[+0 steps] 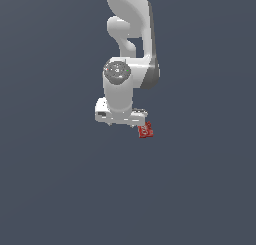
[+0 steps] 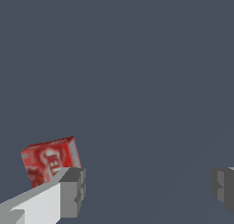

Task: Pick up the object and move it to a goal position.

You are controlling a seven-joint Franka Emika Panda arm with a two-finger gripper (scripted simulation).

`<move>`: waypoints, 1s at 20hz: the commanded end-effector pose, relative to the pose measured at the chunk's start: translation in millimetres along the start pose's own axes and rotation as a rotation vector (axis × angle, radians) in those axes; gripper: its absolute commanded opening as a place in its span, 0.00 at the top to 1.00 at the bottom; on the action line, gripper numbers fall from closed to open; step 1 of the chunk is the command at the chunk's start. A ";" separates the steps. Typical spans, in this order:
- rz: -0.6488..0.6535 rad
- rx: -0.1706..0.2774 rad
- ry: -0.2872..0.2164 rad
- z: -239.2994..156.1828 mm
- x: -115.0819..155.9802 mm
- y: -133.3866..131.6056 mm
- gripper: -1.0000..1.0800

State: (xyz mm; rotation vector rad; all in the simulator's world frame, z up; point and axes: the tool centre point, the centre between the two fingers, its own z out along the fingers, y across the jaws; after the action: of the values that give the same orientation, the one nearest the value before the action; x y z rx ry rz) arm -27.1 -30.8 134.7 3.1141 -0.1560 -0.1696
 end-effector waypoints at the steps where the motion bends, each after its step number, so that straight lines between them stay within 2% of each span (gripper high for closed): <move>1: 0.000 0.000 0.000 0.0 0.0 -0.7 0.04; 10: -0.040 -0.001 0.022 15.9 -7.7 -25.5 0.04; 20: -0.140 0.005 0.078 53.1 -35.7 -85.3 0.04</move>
State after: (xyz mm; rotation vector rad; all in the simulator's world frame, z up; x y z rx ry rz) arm -55.0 47.6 88.8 3.1279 0.0391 -0.0646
